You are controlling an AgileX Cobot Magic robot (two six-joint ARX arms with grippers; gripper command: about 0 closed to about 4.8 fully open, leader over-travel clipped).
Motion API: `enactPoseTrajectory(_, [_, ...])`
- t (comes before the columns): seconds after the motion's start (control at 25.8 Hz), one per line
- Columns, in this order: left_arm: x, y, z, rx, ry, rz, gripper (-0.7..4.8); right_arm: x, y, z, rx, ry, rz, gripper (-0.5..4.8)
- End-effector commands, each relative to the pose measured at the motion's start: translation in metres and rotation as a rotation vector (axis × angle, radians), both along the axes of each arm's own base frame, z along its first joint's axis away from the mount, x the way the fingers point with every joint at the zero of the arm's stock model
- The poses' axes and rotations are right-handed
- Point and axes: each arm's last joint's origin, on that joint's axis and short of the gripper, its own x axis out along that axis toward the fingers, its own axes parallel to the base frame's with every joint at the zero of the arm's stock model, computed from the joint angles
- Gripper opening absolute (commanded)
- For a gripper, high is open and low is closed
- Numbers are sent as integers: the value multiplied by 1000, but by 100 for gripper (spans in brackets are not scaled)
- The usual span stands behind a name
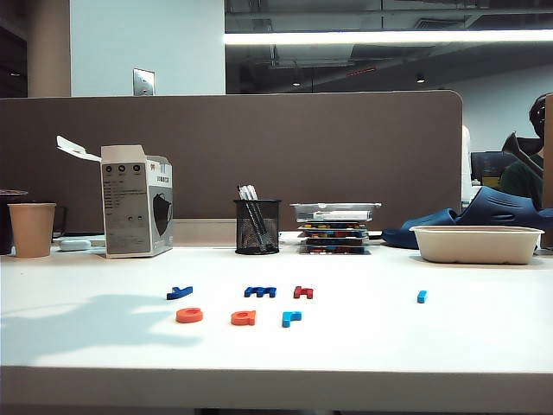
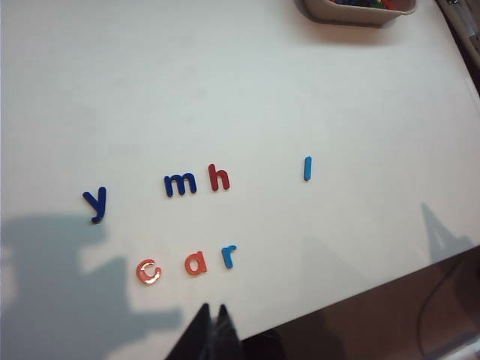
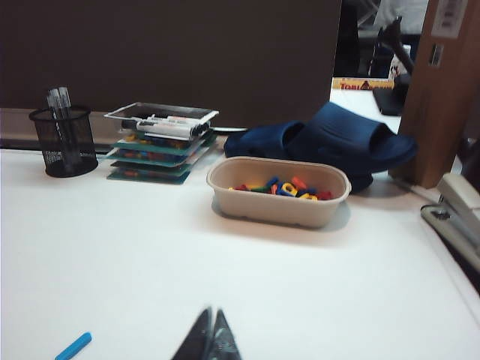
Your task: Select the appropriate letters from the row of letter magnets placed on the table to arrange into the word "car".
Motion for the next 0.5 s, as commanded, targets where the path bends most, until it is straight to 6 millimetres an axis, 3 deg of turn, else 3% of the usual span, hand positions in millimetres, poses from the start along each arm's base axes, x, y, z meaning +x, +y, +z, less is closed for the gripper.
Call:
enactPoseTrajectory(0.04, [-1,3,-3,109,-48,-8,-5,-1,0,5,-9,-45,-9,-6])
enactPoseTrajectory(0.23, [2,13,-5,393,-184,121,-5,0,0,1,-9,-34,-8,-6])
enactPoseTrajectory(0.5, [2,20,-5,656,-273,151,-5,0,0,1,-9,-32,-9,-6])
